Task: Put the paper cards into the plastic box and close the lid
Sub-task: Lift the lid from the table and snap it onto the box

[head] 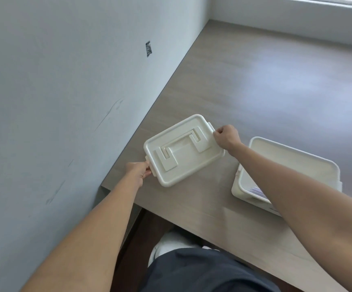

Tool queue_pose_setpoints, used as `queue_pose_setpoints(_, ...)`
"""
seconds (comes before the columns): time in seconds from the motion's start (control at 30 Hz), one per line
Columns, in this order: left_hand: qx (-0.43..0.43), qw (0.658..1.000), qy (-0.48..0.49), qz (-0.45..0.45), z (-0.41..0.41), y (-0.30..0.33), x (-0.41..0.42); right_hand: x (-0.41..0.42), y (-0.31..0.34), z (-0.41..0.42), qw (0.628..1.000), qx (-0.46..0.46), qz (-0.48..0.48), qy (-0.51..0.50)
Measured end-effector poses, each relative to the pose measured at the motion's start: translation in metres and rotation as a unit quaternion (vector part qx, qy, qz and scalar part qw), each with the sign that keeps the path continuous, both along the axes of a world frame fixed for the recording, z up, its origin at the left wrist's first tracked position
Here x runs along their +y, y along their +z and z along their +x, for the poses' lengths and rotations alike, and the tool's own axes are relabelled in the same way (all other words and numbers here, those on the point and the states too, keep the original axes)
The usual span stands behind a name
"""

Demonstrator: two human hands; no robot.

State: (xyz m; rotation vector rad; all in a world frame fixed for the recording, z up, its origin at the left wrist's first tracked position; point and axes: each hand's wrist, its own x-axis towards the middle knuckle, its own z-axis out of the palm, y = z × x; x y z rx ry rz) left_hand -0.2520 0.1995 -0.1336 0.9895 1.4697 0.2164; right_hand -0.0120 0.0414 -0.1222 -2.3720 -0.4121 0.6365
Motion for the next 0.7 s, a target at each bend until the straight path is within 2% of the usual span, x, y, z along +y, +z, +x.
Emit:
queue_pose_setpoints(0.27, -0.060, 0.992, -0.076, 0.084, 0.063, 0.073, 0.003, -0.055, 0.065, 0.034, 0.993, -0.082, 0.054, -0.069)
queue_pose_setpoints(0.47, -0.108, 0.974, -0.171, 0.101, 0.115, 0.109, -0.027, -0.128, 0.091, 0.057, 0.983, -0.075, 0.071, -0.152)
queue_pose_setpoints(0.7, -0.104, 0.952, -0.270, 0.098, 0.163, 0.102, -0.083, -0.232, 0.098, 0.055, 0.970, -0.032, 0.097, -0.222)
